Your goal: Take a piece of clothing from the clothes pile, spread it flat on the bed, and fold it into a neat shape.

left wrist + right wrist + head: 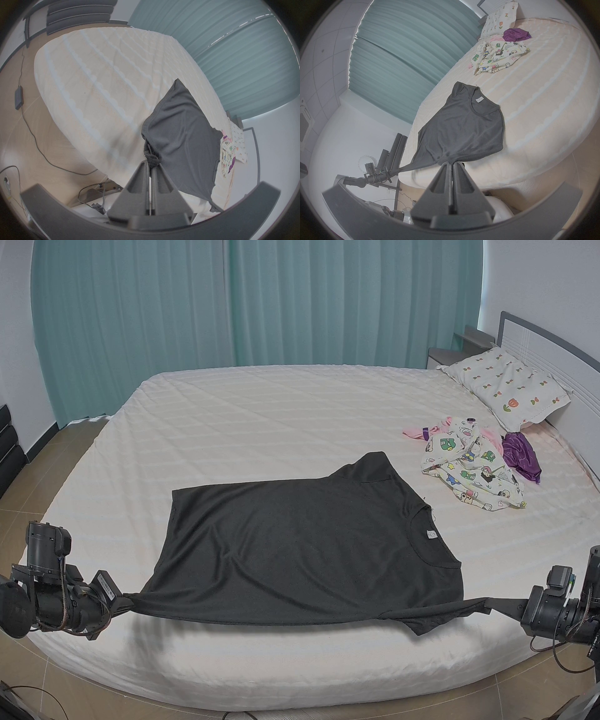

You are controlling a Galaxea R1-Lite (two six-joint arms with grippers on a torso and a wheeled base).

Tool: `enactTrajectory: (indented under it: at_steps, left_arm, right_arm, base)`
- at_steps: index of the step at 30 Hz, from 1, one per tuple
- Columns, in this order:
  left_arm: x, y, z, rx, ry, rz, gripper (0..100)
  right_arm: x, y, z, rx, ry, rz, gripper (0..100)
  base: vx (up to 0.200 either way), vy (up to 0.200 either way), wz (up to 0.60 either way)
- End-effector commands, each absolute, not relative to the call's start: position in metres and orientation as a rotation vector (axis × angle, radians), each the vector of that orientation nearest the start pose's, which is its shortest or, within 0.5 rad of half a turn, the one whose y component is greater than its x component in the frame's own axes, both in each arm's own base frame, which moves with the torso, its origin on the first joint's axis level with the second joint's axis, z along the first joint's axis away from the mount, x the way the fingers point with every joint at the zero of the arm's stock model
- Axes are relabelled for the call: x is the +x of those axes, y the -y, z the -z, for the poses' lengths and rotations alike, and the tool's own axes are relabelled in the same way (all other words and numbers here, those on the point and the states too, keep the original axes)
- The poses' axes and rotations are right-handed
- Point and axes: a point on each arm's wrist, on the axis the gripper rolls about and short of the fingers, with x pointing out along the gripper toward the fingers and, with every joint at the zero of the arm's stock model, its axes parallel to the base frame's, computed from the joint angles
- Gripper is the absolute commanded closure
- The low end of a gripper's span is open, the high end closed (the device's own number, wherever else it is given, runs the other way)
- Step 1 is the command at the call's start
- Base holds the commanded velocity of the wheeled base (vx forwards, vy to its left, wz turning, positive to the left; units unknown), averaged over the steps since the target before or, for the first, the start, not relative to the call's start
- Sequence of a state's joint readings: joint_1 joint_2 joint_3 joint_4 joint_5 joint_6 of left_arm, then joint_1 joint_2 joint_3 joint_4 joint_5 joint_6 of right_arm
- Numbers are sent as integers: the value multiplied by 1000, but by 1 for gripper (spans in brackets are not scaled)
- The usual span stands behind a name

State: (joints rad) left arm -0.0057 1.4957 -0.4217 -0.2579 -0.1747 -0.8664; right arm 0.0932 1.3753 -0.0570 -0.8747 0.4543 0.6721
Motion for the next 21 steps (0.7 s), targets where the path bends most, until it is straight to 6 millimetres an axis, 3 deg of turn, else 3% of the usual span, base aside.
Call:
enactTrajectory:
  at_steps: [1,21]
  left_arm:
    - [193,5,-107,-850,-862,-190,100]
    - [170,5,-106,-712,-1003,-154,100]
  right_arm:
    - [142,-23,-106,704,-583,-388,100]
    - [134,-22,-95,598,-696,-379,100]
  base:
    - [0,0,0]
    - [0,0,0]
